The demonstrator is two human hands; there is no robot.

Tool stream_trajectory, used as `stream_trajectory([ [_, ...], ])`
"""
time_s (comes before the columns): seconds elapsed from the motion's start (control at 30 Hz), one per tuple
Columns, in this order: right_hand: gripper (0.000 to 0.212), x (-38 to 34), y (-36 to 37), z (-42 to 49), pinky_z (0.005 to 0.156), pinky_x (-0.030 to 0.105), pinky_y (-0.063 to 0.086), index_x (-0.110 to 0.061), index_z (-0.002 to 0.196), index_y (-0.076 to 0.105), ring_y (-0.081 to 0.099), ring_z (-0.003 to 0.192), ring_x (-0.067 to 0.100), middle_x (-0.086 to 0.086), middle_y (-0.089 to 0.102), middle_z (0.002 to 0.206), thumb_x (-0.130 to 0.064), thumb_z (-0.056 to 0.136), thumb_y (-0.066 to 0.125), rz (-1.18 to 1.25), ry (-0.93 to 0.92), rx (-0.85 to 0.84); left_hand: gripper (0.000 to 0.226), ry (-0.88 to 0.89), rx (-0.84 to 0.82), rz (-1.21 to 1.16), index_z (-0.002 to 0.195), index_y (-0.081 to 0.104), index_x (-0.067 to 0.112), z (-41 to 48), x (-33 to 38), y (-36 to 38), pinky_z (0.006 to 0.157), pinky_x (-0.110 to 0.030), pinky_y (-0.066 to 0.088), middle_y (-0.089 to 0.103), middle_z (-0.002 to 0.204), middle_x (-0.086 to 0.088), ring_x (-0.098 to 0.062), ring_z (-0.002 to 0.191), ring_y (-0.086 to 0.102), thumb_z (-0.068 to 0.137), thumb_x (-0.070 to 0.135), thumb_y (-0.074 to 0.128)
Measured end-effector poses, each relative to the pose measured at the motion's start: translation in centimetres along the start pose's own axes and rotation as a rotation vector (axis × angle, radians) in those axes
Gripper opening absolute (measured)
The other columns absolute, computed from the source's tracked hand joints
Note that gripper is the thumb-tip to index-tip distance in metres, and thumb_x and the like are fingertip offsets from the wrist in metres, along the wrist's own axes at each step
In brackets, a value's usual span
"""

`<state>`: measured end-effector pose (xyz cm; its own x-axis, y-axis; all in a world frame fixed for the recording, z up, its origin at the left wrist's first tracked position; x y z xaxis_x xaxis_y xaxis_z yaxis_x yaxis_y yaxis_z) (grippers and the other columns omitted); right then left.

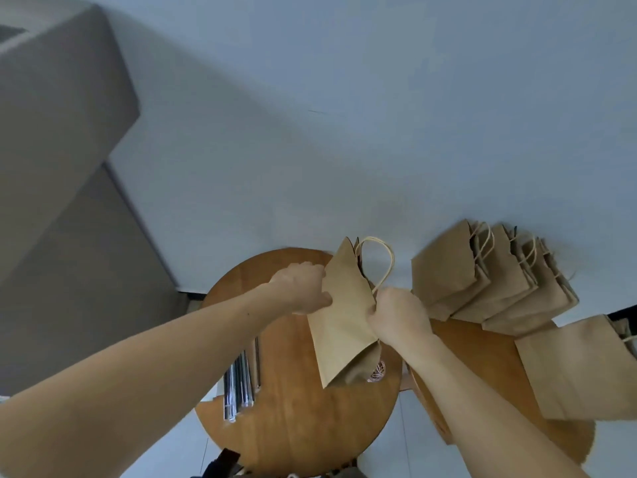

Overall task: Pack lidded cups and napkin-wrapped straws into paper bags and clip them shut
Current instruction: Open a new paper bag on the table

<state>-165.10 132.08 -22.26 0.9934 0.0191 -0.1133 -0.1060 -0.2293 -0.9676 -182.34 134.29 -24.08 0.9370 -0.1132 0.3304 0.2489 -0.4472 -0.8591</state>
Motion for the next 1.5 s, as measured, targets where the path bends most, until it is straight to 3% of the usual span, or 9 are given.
stream_trajectory([
  [0.17,0.023,-3.7,6.7,-0.4,0.055,0.030,0.040,-0.019,0.067,0.042,0.056,0.065,0.022,0.000,0.052,0.068,-0.019,0.089,0.049,0.125,-0.040,-0.110,0.064,-0.090,-0.084,-0.045,0.145,0.040,0.019,-1.6,-4.2,4.5,0.091,-0.041,0.051,0.051,0.135,-0.007,-0.028,0.114,0.054,0.090,0.049,0.053],
  [0.3,0.032,-4.3,10.8,-1.0,0.058,0.035,0.049,-0.017,0.074,0.053,0.062,0.067,0.020,-0.001,0.060,0.070,-0.042,0.093,0.046,0.140,-0.163,-0.278,0.062,-0.153,-0.150,-0.072,0.140,0.045,0.019,-2.3,-5.9,6.9,0.093,-0.041,0.050,0.055,0.132,-0.005,-0.026,0.113,0.056,0.087,0.049,0.053],
  [0.43,0.055,-3.2,11.7,0.4,0.051,0.029,0.036,-0.022,0.061,0.047,0.047,0.049,0.009,-0.007,0.047,0.053,-0.068,0.090,0.042,0.220,-0.258,-0.400,0.062,-0.199,-0.151,-0.096,0.138,0.047,0.018,-1.9,-6.8,7.3,0.093,-0.040,0.052,0.060,0.127,-0.003,-0.024,0.111,0.058,0.086,0.051,0.057],
  [0.6,0.037,-2.3,12.5,1.6,0.061,0.023,0.044,-0.038,0.081,0.061,0.060,0.071,0.003,-0.016,0.063,0.075,-0.073,0.081,0.052,0.316,-0.329,-0.448,0.078,-0.192,-0.222,-0.074,0.142,0.041,0.017,-1.4,-5.0,8.6,0.092,-0.041,0.052,0.060,0.126,-0.004,-0.025,0.110,0.059,0.078,0.052,0.069],
  [0.7,0.042,-1.4,13.0,2.2,0.067,0.031,0.054,-0.031,0.093,0.066,0.064,0.074,0.006,-0.013,0.066,0.081,-0.070,0.081,0.059,0.389,-0.290,-0.449,0.086,-0.189,-0.240,-0.012,0.139,0.041,0.015,-1.1,-4.0,9.2,0.091,-0.043,0.054,0.061,0.126,-0.004,-0.027,0.110,0.060,0.072,0.057,0.073],
  [0.83,0.031,-0.9,13.1,2.4,0.068,0.022,0.049,-0.034,0.097,0.064,0.063,0.080,0.001,-0.018,0.066,0.086,-0.063,0.085,0.061,0.456,-0.254,-0.430,0.079,-0.276,-0.182,-0.037,0.130,0.047,0.017,-0.7,-3.8,9.5,0.085,-0.040,0.056,0.064,0.114,-0.001,-0.024,0.098,0.063,0.073,0.068,0.067],
  [1.03,0.012,-1.2,13.3,2.7,0.060,0.025,0.050,-0.031,0.097,0.060,0.065,0.073,0.007,-0.011,0.069,0.079,-0.029,0.085,0.059,0.608,-0.102,-0.400,0.059,-0.354,-0.103,-0.139,0.128,0.050,0.015,-0.8,-3.6,10.0,0.084,-0.040,0.054,0.064,0.112,-0.003,-0.023,0.098,0.063,0.088,0.059,0.049],
  [1.23,0.027,-1.7,13.1,3.4,0.051,0.026,0.040,-0.023,0.070,0.058,0.060,0.059,0.014,-0.005,0.065,0.066,-0.038,0.093,0.055,0.531,-0.047,-0.372,0.093,-0.294,-0.277,-0.237,0.138,0.033,0.018,-1.3,-1.8,12.0,0.086,-0.043,0.055,0.063,0.118,-0.001,-0.025,0.101,0.062,0.066,0.064,0.071],
  [1.5,0.014,-0.3,12.6,3.2,0.045,0.020,0.034,-0.028,0.078,0.054,0.061,0.058,0.009,-0.008,0.063,0.071,-0.032,0.092,0.054,0.296,-0.054,-0.324,0.045,-0.456,-0.127,-0.259,0.115,0.054,0.018,-0.5,-3.8,11.2,0.081,-0.037,0.058,0.064,0.095,0.000,-0.019,0.086,0.065,0.084,0.050,0.059],
])
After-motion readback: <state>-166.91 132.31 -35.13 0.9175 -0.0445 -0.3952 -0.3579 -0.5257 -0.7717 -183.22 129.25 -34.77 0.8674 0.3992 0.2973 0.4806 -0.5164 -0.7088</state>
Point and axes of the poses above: each hand's wrist, its own z-axis towards the middle knuckle, its own y-axis out of the palm, x = y × z, the point moved 7 cm from there along z, towards the middle knuckle
